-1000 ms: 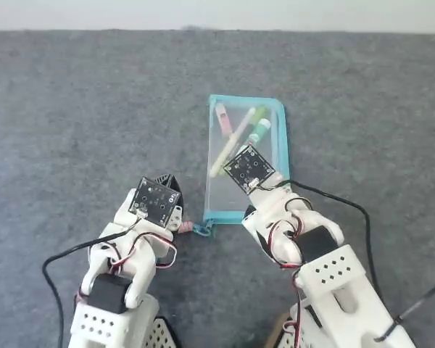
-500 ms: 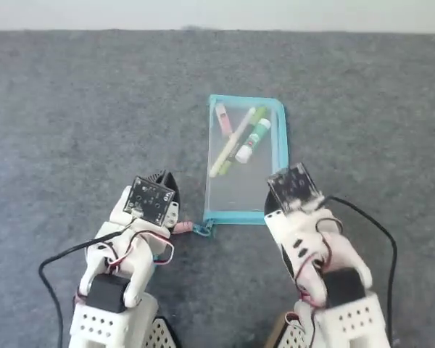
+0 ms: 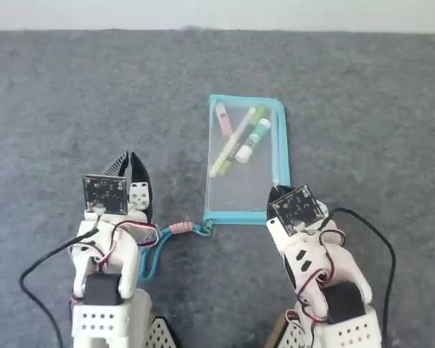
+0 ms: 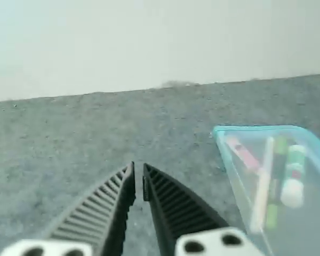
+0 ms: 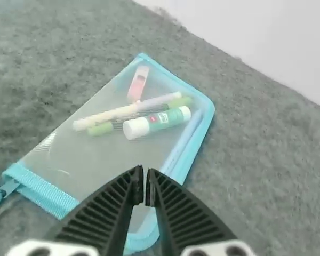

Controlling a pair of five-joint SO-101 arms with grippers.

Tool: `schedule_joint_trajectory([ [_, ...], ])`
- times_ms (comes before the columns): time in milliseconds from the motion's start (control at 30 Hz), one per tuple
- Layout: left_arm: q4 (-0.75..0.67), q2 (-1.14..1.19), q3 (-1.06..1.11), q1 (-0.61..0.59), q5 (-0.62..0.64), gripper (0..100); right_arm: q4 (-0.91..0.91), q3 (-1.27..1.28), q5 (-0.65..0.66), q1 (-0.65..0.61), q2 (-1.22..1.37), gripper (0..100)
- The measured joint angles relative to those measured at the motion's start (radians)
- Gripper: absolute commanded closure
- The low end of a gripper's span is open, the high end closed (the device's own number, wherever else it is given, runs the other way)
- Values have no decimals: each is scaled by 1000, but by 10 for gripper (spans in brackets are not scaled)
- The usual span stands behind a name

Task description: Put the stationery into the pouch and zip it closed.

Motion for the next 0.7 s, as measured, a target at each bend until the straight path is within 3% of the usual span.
schedule_joint_trajectory([
  [167, -150, 3, 103, -9, 2, 970, 0, 57, 3, 83, 0, 990],
  [333, -175, 0, 104, -63, 2, 970, 0, 124, 3, 216, 0, 990],
  [533, -61, 2, 104, -176, 2, 970, 0, 146, 3, 250, 2, 990],
  [700, 137, 2, 104, -236, 2, 970, 31, 146, 3, 258, 2, 991],
])
